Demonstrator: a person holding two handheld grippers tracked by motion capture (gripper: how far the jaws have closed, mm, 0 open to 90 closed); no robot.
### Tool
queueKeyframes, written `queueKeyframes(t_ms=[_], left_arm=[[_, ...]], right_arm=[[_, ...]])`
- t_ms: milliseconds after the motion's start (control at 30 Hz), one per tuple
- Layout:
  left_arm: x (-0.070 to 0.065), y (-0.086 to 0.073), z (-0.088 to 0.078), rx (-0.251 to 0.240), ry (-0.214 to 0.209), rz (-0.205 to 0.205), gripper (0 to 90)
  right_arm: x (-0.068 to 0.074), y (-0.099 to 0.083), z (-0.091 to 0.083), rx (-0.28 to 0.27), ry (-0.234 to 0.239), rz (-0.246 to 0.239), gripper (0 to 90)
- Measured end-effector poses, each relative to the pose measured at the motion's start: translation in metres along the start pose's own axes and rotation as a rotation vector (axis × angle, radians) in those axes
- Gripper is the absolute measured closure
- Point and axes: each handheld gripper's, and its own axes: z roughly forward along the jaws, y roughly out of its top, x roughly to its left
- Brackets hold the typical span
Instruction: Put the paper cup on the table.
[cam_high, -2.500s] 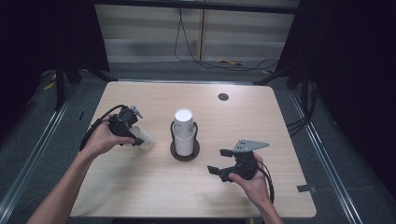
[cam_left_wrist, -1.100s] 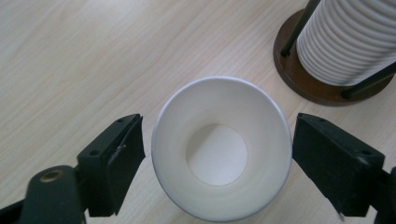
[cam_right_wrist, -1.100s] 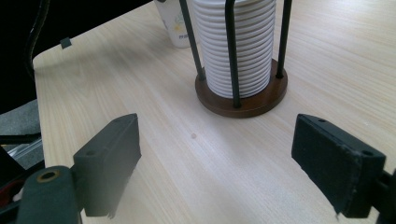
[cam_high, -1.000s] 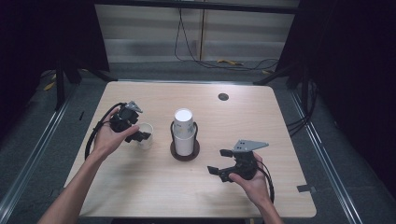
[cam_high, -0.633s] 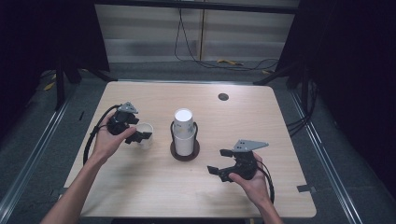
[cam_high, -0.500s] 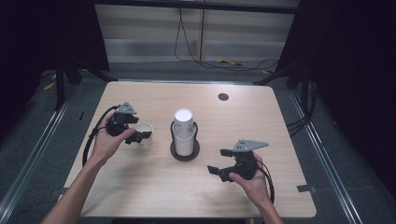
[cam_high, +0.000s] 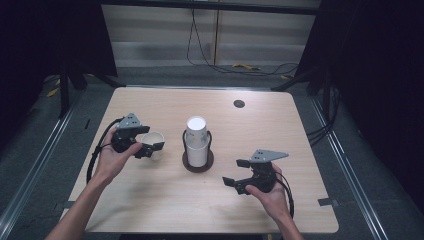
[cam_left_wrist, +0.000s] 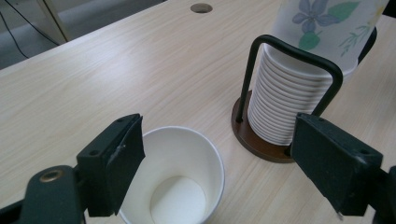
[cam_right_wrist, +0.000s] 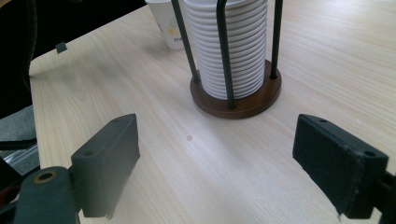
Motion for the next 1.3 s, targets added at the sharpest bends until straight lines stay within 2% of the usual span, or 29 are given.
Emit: queueKeyframes(t_ms=[67, 200, 333, 433, 533, 667, 733, 800, 867, 967, 1067, 1133, 1300], left_arm=[[-0.002, -0.002, -0.002, 0.001, -0.005, 0.012, 17.1], [-0.008, -0.008, -0.004, -0.011, -0.035, 0.004, 17.1], [-0.017, -0.011, -0.007, -0.019, -0.033, -0.002, 17.1], [-0.023, -0.013, -0.009, -0.030, -0.038, 0.017, 17.1], [-0.028, -0.015, -0.012, -0.054, -0.054, 0.002, 17.1], [-0.034, -0.020, -0.011, -0.063, -0.080, -0.009, 17.1], [-0.038, -0.024, -0.009, -0.051, -0.097, -0.016, 17.1], [-0.042, -0.028, -0.007, -0.051, -0.099, -0.015, 17.1], [-0.045, -0.032, -0.007, -0.059, -0.108, -0.031, 17.1], [-0.047, -0.036, -0.007, -0.046, -0.109, -0.020, 17.1], [-0.051, -0.038, -0.008, -0.053, -0.114, -0.039, 17.1], [-0.052, -0.040, -0.008, -0.048, -0.119, -0.026, 17.0], [-0.056, -0.049, -0.007, -0.062, -0.127, -0.057, 17.1]], right_arm=[[0.000, 0.000, 0.000, -0.003, -0.003, 0.000, 14.3], [-0.001, 0.000, -0.001, -0.009, -0.017, 0.003, 14.5], [-0.001, -0.001, -0.001, -0.009, -0.027, 0.001, 14.5], [-0.001, -0.001, -0.001, -0.010, -0.030, 0.001, 14.5], [-0.001, -0.001, -0.001, -0.012, -0.032, 0.008, 14.4], [-0.002, -0.003, 0.001, -0.013, -0.037, 0.006, 14.3], [-0.002, -0.003, 0.002, -0.009, -0.044, 0.012, 14.3], [-0.002, -0.003, 0.001, -0.011, -0.049, 0.010, 14.3], [-0.002, -0.003, 0.000, -0.018, -0.056, 0.011, 14.3], [-0.002, -0.004, -0.002, -0.020, -0.062, 0.015, 14.2], [-0.002, -0.004, -0.002, -0.020, -0.064, 0.016, 14.2], [-0.002, -0.004, -0.001, -0.020, -0.064, 0.015, 14.2], [-0.001, -0.004, -0.001, -0.020, -0.064, 0.013, 14.2]])
